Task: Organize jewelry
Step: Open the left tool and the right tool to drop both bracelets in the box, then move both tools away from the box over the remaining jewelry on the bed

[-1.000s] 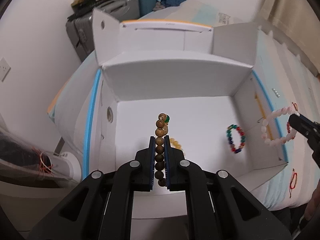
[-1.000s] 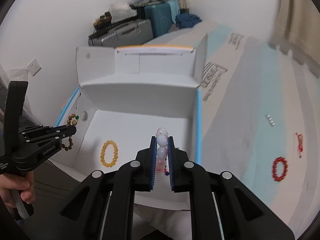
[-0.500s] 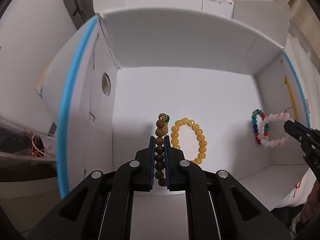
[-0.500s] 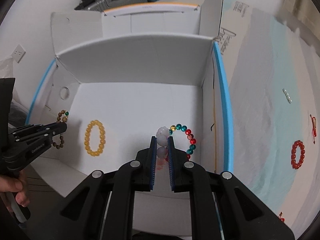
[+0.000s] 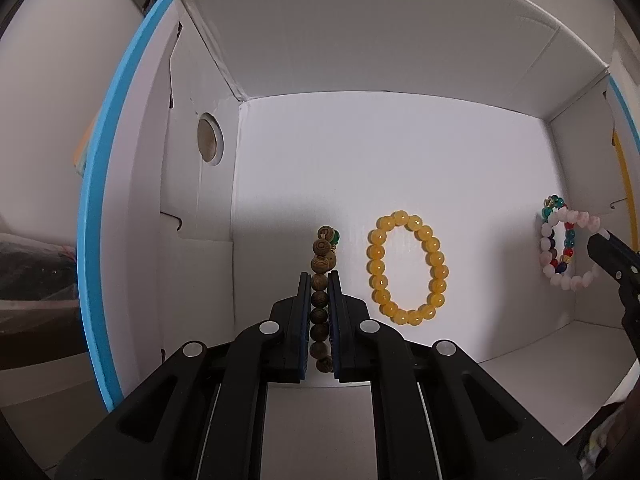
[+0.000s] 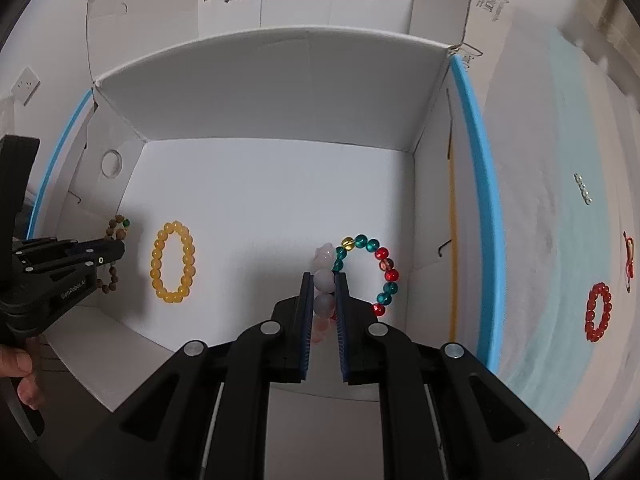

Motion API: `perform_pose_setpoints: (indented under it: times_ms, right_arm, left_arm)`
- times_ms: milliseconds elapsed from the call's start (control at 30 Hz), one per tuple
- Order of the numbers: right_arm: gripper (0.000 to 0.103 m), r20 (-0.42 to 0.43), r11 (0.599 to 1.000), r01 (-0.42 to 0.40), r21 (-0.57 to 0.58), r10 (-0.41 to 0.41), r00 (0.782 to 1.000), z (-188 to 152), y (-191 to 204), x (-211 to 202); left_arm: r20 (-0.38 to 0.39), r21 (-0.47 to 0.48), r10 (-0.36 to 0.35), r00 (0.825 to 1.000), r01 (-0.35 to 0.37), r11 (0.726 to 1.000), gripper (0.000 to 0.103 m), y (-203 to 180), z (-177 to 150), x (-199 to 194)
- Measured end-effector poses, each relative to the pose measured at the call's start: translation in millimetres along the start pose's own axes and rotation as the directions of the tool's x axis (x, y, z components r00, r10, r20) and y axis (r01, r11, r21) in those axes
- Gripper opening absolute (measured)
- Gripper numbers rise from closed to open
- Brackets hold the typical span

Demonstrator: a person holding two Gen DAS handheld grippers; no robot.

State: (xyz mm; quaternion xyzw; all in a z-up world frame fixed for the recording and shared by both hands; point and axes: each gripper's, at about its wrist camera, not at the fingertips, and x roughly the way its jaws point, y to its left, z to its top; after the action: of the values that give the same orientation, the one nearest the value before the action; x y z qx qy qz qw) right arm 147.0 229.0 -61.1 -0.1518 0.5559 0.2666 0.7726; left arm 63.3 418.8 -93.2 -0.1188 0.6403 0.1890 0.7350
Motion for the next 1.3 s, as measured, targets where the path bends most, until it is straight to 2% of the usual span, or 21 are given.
perform_pose_setpoints:
  times_ms: [233, 300, 467, 567, 733, 767, 900, 1000, 1067, 1233, 1300]
  right_arm:
    - [0.013, 0.006, 1.0, -0.006, -0.001, 0.006, 1.0, -2, 3, -2]
    - [0.017, 0.016, 1.0, -0.009, -0.001, 0.009, 1.0, -2, 2, -5]
    - [0.045, 0.057, 0.999, -0.04, 0.0, 0.04, 0.998, -2, 3, -18]
    - [0.056, 0.091, 0.999, -0.035, -0.015, 0.037, 0.995, -2, 8, -27]
    - [0.067, 0.132, 0.999, -0.039, -0.027, 0.042, 0.99, -6, 12, -45]
    - [0.071, 0.142, 0.999, -0.036, -0.031, 0.04, 0.989, -7, 12, -50]
    - [0.077, 0.178, 0.999, -0.035, -0.023, 0.038, 0.983, -12, 7, -67]
    - [0.083, 0.198, 1.0, -0.022, -0.012, 0.024, 0.98, -16, 2, -77]
    - [0.088, 0.222, 1.0, -0.019, 0.002, 0.019, 0.975, -22, -3, -86]
    - [0.093, 0.263, 1.0, 0.0, 0.029, -0.007, 0.965, -36, -19, -107]
    - [0.094, 0.269, 0.999, 0.006, 0.047, -0.018, 0.963, -42, -29, -113]
  left_arm:
    - [0.015, -0.004, 0.0, 1.0, 0.0, 1.0, 0.011, -2, 2, -2]
    - [0.021, -0.001, 0.005, 1.0, -0.005, 1.0, 0.011, 0, -1, -4]
    - [0.045, -0.012, 0.01, 0.999, -0.01, 1.0, 0.013, -3, -7, -20]
    - [0.081, -0.022, 0.017, 0.997, -0.015, 1.0, 0.026, 1, -6, -31]
    - [0.131, -0.039, 0.018, 0.991, -0.013, 0.999, 0.04, 0, -9, -52]
    - [0.143, -0.042, 0.021, 0.99, -0.015, 0.999, 0.046, 0, -10, -57]
    - [0.181, -0.041, 0.014, 0.983, -0.007, 0.999, 0.055, -7, -11, -73]
    - [0.229, -0.042, -0.014, 0.973, 0.024, 0.999, 0.069, -13, -11, -87]
    - [0.254, -0.036, -0.02, 0.967, 0.03, 0.999, 0.074, -14, -12, -89]
    - [0.309, -0.014, -0.033, 0.951, 0.04, 0.999, 0.085, -31, -17, -106]
    - [0.328, -0.002, -0.029, 0.944, 0.032, 0.999, 0.094, -42, -18, -114]
